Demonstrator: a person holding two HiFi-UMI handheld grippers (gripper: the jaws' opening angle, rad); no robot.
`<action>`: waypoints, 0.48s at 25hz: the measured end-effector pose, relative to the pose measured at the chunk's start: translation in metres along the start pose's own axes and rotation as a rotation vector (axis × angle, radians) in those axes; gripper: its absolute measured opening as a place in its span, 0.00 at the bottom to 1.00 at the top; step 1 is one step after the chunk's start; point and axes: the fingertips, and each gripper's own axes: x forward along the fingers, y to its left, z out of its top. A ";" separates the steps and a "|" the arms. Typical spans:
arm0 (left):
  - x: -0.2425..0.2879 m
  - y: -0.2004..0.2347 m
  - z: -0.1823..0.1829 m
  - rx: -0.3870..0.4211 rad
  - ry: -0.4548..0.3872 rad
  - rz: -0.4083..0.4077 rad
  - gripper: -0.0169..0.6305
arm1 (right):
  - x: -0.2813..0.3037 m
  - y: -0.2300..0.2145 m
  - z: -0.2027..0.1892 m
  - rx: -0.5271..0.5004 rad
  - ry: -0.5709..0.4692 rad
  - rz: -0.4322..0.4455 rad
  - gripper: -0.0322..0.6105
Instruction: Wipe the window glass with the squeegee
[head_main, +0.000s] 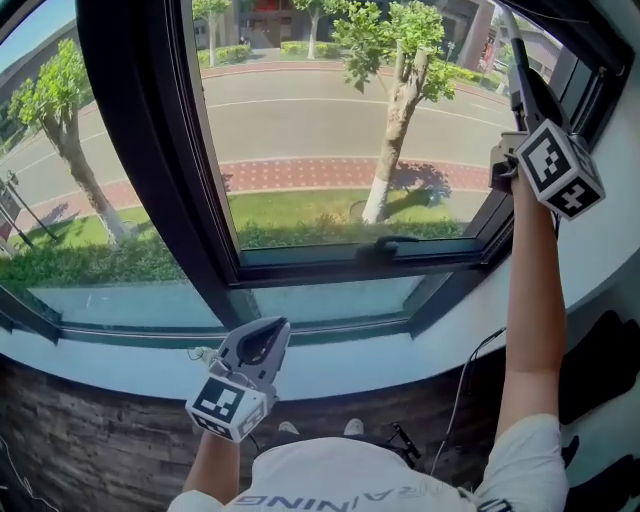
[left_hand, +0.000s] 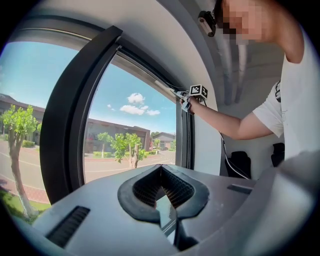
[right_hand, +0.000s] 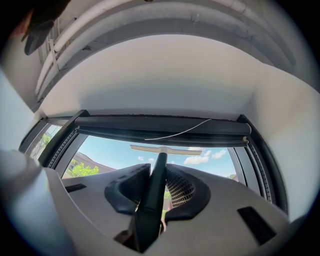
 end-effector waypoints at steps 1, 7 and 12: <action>0.000 0.000 0.003 0.006 -0.001 0.005 0.05 | 0.004 -0.003 0.001 0.008 0.008 -0.007 0.21; -0.001 0.007 0.005 -0.020 -0.016 0.059 0.05 | 0.019 -0.007 -0.004 -0.012 -0.009 0.001 0.21; 0.003 0.006 0.001 -0.032 -0.022 0.067 0.05 | 0.013 -0.003 -0.022 -0.042 -0.043 -0.006 0.21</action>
